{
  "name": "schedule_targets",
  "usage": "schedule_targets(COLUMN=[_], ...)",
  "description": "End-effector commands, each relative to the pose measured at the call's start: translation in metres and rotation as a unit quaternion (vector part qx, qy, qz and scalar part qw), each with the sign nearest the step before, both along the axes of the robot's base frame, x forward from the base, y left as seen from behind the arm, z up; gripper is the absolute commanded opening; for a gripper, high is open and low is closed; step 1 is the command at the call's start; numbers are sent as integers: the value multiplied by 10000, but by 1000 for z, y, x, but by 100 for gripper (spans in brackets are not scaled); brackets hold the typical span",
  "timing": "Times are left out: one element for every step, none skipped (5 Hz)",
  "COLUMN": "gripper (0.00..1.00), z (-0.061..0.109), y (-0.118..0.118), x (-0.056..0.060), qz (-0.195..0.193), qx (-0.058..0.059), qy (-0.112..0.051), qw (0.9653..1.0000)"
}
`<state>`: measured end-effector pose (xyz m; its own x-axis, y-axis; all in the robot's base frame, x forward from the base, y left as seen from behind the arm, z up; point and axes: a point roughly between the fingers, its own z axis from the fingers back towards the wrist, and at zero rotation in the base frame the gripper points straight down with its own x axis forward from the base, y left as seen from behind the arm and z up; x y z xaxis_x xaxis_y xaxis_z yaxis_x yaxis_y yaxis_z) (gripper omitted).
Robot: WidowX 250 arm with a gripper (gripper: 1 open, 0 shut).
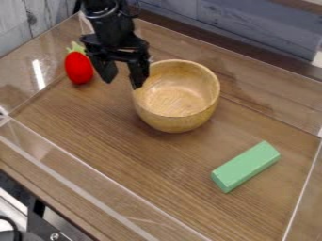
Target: Move the red object to the left side of the table
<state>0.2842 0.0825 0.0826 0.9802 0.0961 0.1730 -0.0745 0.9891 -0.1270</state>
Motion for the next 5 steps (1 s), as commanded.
schedule_targets(gripper=[100, 0, 100, 100, 100], z=[34, 49, 36, 25, 15], y=[-7, -13, -16, -15, -7], x=[8, 15, 15, 14, 12], qz=[-283, -546, -497, -399, -454], qx=[144, 202, 217, 200, 231], qy=[-248, -231, -174, -106, -101], qw=[9992, 9980, 9984, 9989, 9987])
